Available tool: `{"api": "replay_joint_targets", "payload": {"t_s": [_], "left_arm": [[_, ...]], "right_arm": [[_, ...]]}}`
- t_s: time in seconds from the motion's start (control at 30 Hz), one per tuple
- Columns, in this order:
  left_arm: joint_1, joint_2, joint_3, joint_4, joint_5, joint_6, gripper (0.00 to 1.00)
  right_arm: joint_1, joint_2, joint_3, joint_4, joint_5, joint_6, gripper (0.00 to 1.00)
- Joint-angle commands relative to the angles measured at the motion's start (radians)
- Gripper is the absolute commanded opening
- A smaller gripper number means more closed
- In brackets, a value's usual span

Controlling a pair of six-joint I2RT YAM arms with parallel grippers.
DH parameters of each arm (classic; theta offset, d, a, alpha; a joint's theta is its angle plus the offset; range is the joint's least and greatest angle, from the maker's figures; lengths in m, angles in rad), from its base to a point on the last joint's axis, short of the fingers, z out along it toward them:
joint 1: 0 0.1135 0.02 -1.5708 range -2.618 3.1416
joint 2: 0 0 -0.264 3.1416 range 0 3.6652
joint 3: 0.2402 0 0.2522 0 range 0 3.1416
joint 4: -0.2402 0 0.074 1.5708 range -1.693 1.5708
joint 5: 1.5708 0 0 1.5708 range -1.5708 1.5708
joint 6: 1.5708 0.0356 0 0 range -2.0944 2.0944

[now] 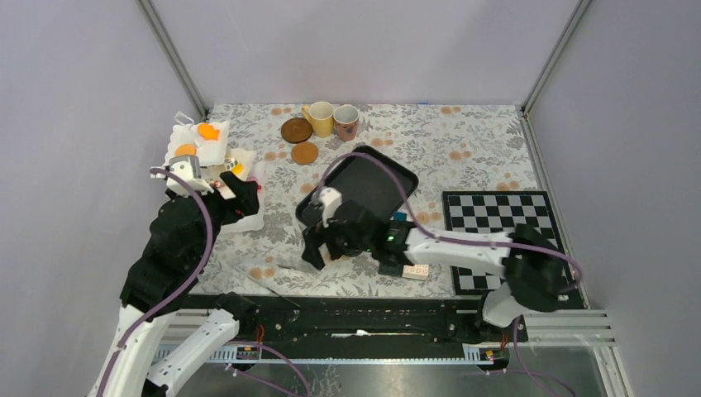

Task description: Serve the afternoon tea

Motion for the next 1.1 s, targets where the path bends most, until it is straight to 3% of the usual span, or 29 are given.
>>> {"api": "replay_joint_targets", "payload": {"t_s": [0.0, 0.23, 0.5, 0.63, 0.9, 1.07], "left_arm": [[0.000, -0.029, 0.044, -0.060, -0.090, 0.049, 0.95], [0.000, -0.095, 0.018, -0.084, -0.099, 0.050, 0.96], [-0.001, -0.113, -0.024, -0.086, -0.111, 0.037, 0.97], [0.000, -0.106, -0.041, -0.078, -0.101, 0.031, 0.97], [-0.001, -0.082, -0.045, -0.072, -0.088, 0.019, 0.96], [-0.001, -0.058, -0.041, -0.072, -0.084, 0.020, 0.96]], "right_arm": [[0.078, 0.186, 0.136, 0.127, 0.003, -0.077, 0.92], [0.153, 0.371, 0.229, 0.146, -0.046, -0.202, 0.86], [0.197, 0.478, 0.277, 0.055, 0.163, -0.360, 0.86], [0.200, 0.512, 0.291, 0.029, 0.255, -0.427, 0.80], [0.200, 0.527, 0.265, 0.093, 0.299, -0.486, 0.41], [0.200, 0.528, 0.229, 0.139, 0.275, -0.520, 0.32]]}}
